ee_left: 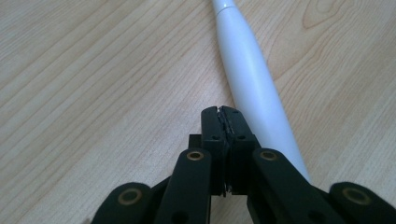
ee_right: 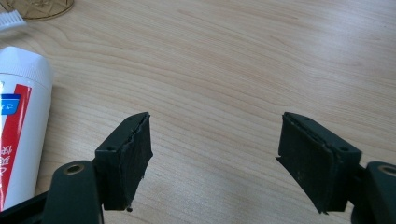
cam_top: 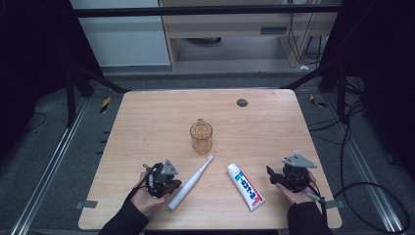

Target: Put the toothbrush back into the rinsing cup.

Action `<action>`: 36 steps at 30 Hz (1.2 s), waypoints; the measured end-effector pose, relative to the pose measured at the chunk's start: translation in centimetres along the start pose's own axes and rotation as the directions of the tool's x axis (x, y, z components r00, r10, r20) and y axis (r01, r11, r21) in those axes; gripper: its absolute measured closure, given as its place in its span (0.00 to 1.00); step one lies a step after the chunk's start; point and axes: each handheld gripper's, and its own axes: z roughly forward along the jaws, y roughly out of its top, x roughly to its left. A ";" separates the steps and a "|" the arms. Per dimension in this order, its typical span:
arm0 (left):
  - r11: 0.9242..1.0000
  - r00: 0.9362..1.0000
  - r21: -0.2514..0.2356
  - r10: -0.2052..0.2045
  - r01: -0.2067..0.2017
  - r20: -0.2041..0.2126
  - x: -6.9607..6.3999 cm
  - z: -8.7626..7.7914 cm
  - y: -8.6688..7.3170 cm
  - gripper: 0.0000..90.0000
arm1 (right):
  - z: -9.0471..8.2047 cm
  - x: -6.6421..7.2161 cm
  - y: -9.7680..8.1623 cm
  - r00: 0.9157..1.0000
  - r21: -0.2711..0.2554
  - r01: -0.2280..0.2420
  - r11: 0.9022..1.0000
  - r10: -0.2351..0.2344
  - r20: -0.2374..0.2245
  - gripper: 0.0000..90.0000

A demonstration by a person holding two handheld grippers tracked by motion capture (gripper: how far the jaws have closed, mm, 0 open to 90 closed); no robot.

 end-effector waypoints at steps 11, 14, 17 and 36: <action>0.998 0.998 -0.023 -0.059 0.058 -0.037 0.8 1.0 0.9 0.97 | 0.1 0.0 0.0 1.000 0.002 0.006 1.000 -0.006 0.001 0.28; 0.998 0.998 -0.017 -0.058 0.057 -0.038 0.8 1.2 1.0 0.97 | 0.1 0.0 0.0 1.000 -0.003 0.006 1.000 -0.006 0.001 0.28; 0.998 0.997 -0.025 -0.059 0.058 -0.040 0.8 1.2 1.1 0.97 | 0.1 0.0 0.0 1.000 0.001 0.003 1.000 -0.003 -0.001 0.28; 0.991 0.998 -0.129 -0.047 0.040 -0.051 0.5 -1.5 3.7 0.85 | 0.1 0.0 0.2 1.000 0.003 -0.002 1.000 0.002 0.006 0.28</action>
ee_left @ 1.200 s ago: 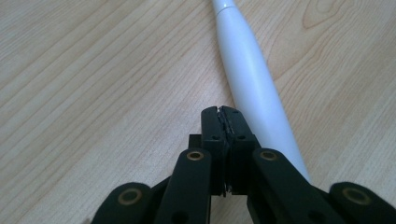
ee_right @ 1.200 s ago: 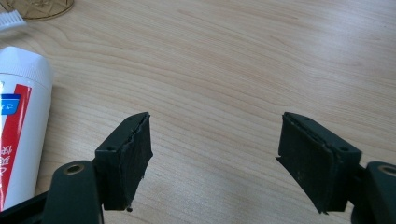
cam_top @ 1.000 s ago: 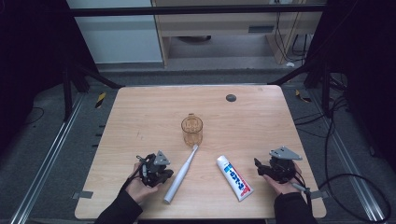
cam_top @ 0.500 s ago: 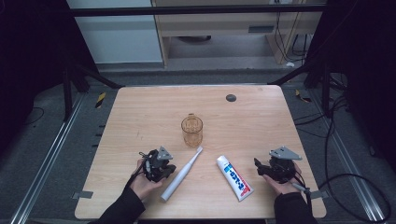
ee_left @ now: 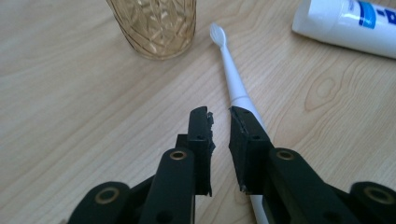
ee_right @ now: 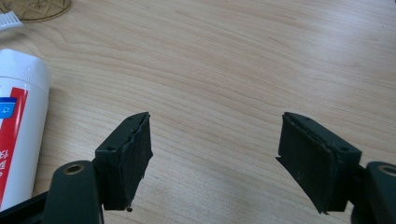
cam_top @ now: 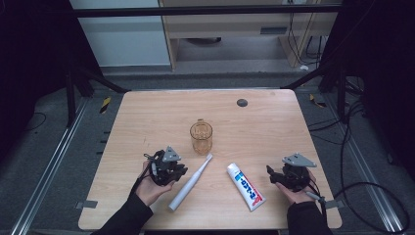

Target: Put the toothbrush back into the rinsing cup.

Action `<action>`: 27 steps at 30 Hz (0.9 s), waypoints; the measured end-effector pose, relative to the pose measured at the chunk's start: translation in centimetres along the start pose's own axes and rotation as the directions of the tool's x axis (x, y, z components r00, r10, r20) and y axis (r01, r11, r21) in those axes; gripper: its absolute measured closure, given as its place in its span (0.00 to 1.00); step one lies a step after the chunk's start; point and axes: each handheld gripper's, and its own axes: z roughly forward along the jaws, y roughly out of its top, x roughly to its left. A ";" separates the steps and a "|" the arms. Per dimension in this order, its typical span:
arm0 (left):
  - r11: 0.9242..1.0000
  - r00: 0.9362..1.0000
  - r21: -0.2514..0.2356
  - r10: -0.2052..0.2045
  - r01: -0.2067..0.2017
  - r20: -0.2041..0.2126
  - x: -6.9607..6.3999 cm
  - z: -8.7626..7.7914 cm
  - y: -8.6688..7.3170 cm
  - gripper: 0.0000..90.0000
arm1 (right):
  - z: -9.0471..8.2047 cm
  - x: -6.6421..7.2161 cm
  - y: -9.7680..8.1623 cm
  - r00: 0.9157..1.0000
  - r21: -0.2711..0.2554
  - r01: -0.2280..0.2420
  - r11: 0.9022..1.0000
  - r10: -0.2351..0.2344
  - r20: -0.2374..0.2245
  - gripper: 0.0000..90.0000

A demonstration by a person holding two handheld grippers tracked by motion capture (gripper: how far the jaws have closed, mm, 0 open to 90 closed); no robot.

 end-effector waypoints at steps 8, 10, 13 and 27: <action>1.000 1.000 -0.022 -0.001 0.001 -0.003 0.4 -0.9 1.3 0.70 | 0.0 0.1 0.2 1.000 -0.007 0.009 1.000 -0.009 0.000 0.28; 1.000 1.000 -0.009 -0.007 0.007 0.006 0.5 -0.8 1.7 0.67 | -0.1 0.1 0.2 1.000 -0.004 0.003 1.000 -0.003 -0.001 0.28; 1.000 1.000 0.000 -0.002 0.002 0.000 0.4 -0.5 2.2 0.63 | -0.1 0.0 0.2 1.000 -0.003 0.000 1.000 0.000 0.000 0.28; 0.997 1.000 0.069 -0.031 0.031 -0.003 0.0 1.0 3.0 0.48 | -0.1 0.0 0.3 1.000 0.005 0.000 1.000 0.000 -0.003 0.27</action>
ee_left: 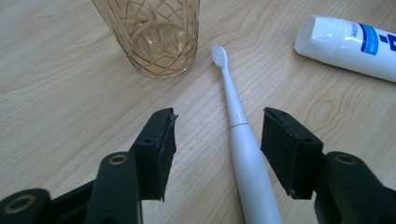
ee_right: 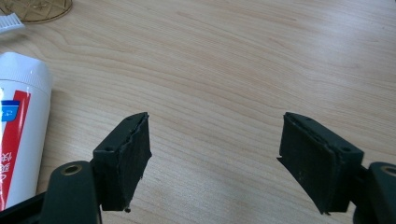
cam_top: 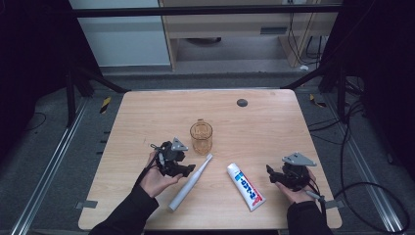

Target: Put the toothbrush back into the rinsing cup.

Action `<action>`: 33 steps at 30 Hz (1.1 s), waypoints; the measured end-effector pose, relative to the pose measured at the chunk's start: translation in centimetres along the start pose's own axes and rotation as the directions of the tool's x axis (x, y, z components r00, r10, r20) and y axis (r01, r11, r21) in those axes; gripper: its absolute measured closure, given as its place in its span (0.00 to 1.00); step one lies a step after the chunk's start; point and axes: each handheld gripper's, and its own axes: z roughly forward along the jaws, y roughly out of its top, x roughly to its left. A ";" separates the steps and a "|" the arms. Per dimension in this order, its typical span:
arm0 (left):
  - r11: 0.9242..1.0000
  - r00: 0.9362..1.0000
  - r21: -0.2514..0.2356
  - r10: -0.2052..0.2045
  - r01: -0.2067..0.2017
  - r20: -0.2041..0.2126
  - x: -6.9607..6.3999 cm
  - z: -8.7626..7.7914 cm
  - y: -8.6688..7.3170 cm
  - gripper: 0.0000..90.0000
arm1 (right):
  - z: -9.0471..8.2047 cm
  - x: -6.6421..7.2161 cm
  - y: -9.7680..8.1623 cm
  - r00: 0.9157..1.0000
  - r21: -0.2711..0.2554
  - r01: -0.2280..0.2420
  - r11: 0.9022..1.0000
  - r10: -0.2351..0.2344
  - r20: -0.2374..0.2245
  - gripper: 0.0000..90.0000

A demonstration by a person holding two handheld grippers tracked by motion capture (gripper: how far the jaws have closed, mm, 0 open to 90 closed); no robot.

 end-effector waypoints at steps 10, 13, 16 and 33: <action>0.999 1.000 0.053 -0.001 0.001 0.005 -0.6 1.6 -0.1 0.47 | 0.0 -0.1 -0.1 1.000 0.005 0.002 1.000 -0.002 0.000 0.28; 0.997 1.000 0.083 0.004 -0.005 0.006 -0.7 2.1 -0.1 0.48 | 0.1 0.0 -0.1 1.000 0.011 0.000 1.000 0.000 -0.005 0.28; 0.995 1.000 0.098 0.002 -0.003 0.012 -0.9 2.5 0.0 0.50 | 0.2 0.0 -0.1 1.000 0.012 0.009 1.000 -0.009 -0.006 0.28; 0.980 0.999 0.200 -0.013 0.007 0.029 -1.4 4.9 0.1 0.54 | 0.2 0.2 -0.3 1.000 0.023 0.023 0.999 -0.022 -0.022 0.28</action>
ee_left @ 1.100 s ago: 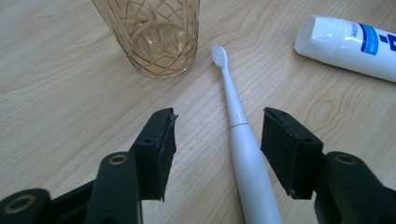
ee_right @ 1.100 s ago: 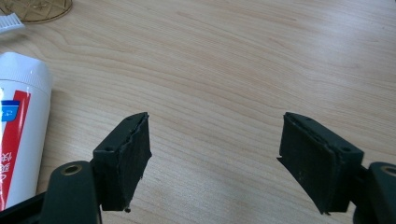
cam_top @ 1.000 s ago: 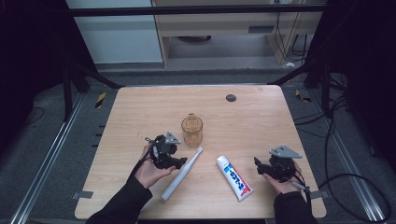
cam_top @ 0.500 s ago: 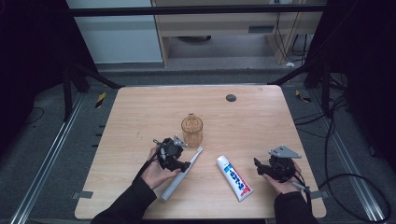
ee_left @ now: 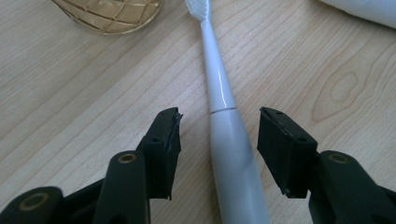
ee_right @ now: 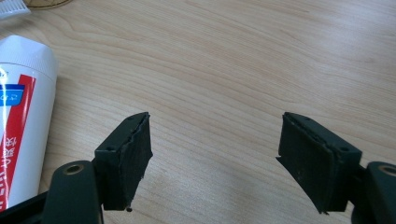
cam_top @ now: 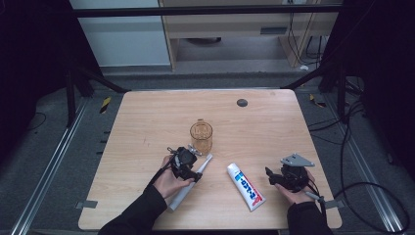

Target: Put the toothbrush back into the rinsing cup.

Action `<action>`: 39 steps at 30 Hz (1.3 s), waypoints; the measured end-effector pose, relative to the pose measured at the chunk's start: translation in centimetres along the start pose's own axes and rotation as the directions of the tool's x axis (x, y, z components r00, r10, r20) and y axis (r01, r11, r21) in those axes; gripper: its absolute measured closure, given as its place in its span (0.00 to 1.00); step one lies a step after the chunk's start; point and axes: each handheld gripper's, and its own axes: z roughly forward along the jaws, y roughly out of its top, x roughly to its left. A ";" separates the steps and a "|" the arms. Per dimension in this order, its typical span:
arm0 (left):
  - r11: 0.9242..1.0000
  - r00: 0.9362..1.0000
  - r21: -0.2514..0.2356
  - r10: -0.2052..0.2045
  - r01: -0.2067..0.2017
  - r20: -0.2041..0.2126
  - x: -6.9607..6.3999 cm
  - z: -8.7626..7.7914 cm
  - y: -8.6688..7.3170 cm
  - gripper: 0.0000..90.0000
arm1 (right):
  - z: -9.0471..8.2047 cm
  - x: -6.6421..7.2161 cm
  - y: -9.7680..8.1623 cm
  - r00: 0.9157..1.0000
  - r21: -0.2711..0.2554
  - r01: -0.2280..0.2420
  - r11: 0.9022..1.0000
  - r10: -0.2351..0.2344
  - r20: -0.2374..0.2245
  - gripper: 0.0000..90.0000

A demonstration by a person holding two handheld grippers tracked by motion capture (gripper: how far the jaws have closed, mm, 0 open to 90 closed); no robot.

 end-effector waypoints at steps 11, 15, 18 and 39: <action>0.999 1.000 0.041 -0.007 0.007 0.012 -0.2 0.9 -0.2 0.62 | 0.1 0.0 0.0 1.000 0.007 0.002 1.000 -0.002 -0.002 0.28; 0.999 1.000 0.044 -0.008 0.008 0.012 -0.3 1.1 -0.2 0.65 | 0.1 0.1 -0.1 1.000 0.009 0.001 1.000 -0.001 -0.002 0.28; 0.999 1.000 0.043 -0.009 0.009 0.013 -0.3 1.1 -0.2 0.68 | 0.1 0.1 -0.1 1.000 0.011 0.004 1.000 -0.004 -0.001 0.29; 0.999 0.999 0.045 -0.007 0.006 0.032 -0.2 0.9 -0.3 0.75 | 0.2 0.0 -0.1 1.000 0.013 0.010 1.000 -0.010 0.000 0.29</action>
